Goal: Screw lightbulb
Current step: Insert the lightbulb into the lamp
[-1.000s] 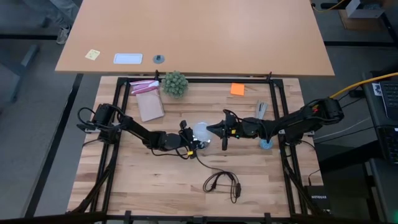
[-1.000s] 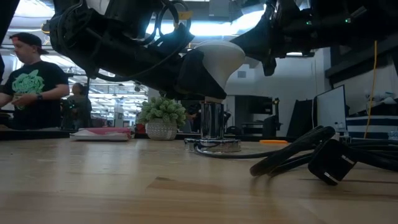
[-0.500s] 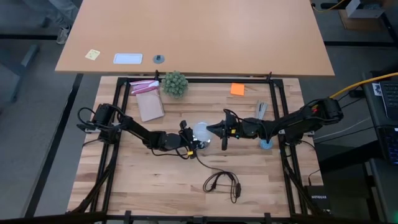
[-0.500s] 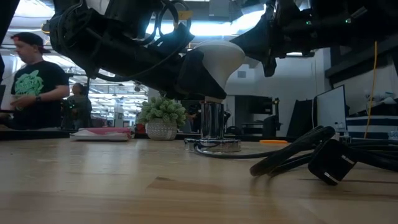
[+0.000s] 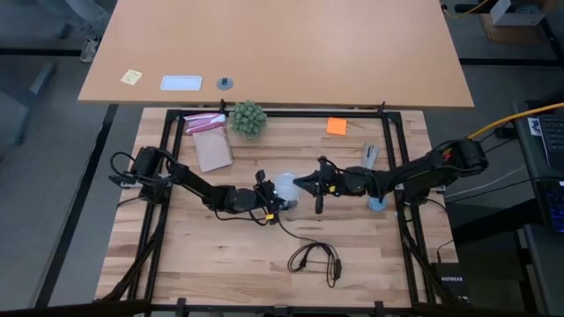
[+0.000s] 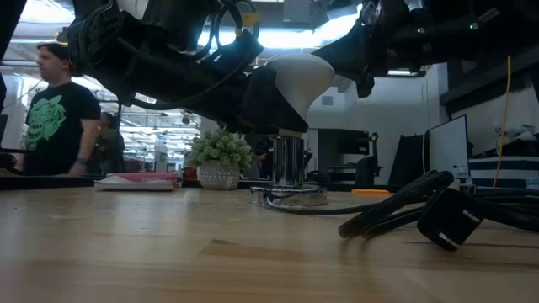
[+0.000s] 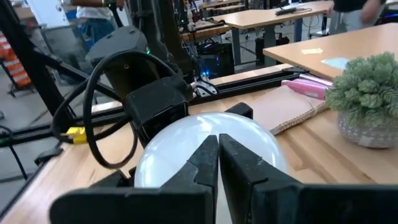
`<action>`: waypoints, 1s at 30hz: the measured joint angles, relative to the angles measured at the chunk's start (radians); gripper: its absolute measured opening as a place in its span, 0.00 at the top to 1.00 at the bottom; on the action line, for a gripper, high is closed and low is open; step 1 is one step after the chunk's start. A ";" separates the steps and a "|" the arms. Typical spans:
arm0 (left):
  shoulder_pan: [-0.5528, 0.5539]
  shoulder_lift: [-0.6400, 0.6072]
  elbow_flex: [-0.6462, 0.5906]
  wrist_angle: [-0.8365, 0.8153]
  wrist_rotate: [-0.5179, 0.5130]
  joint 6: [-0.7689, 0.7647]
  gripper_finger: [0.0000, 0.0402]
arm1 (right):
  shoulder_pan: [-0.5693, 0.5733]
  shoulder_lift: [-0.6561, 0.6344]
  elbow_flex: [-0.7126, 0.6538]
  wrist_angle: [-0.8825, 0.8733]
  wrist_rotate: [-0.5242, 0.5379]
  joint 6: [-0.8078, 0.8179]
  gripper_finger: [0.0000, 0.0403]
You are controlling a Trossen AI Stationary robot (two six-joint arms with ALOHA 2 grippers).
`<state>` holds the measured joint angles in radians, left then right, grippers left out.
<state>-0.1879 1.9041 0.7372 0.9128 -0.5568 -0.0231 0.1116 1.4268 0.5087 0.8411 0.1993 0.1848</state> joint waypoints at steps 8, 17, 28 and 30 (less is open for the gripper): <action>0.006 0.000 0.000 -0.010 -0.001 -0.049 0.61 | 0.000 -0.166 0.000 -0.195 0.032 -0.083 0.95; 0.055 0.000 0.000 -0.010 0.001 -0.102 0.61 | -0.001 -0.286 0.002 -0.412 0.132 -0.089 0.95; 0.128 0.000 0.001 0.077 0.067 -0.105 0.61 | -0.001 -0.284 0.002 -0.429 0.132 -0.128 0.95; 0.140 0.000 0.009 0.075 0.080 -0.105 0.61 | -0.001 -0.284 0.002 -0.429 0.133 -0.138 0.95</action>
<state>-0.0478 1.9045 0.7467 0.9873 -0.4769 -0.1276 0.1108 1.1427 0.5106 0.4116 0.3321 0.0467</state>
